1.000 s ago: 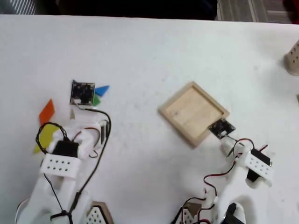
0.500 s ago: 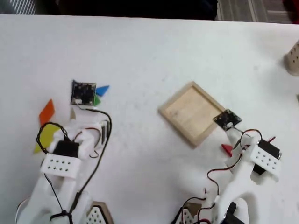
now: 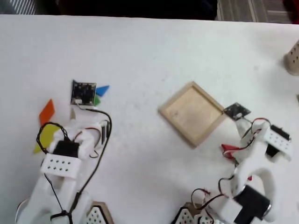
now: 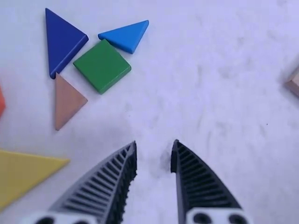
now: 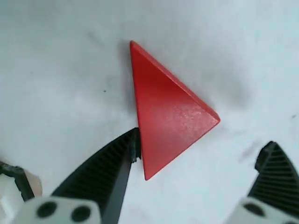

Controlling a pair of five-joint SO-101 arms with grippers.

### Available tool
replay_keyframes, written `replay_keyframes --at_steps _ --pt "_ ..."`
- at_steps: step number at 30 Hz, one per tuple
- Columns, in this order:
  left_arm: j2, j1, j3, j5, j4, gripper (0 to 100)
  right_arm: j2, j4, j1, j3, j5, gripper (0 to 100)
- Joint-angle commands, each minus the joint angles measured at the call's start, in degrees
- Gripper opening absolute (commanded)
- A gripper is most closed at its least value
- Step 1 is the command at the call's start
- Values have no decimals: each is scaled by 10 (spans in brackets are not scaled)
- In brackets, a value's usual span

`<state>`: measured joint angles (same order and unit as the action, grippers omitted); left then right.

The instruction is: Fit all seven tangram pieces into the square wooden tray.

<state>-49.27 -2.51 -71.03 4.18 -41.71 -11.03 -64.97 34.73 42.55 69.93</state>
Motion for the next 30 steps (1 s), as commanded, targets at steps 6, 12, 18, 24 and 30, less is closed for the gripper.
replay_keyframes --at_steps 6,12,18,24,30 --pt "2 -5 3 -7 12 139 134 -24 0 -107 -1 376" --pt "2 -6 3 -7 12 139 234 -28 -8 -171 -4 376" --pt "2 -6 3 -7 13 139 265 -31 -22 -179 -4 367" --pt "2 -6 3 -7 13 139 264 -34 -36 -178 -4 189" --pt "2 -6 3 -7 13 139 241 -66 -32 -199 -4 190"
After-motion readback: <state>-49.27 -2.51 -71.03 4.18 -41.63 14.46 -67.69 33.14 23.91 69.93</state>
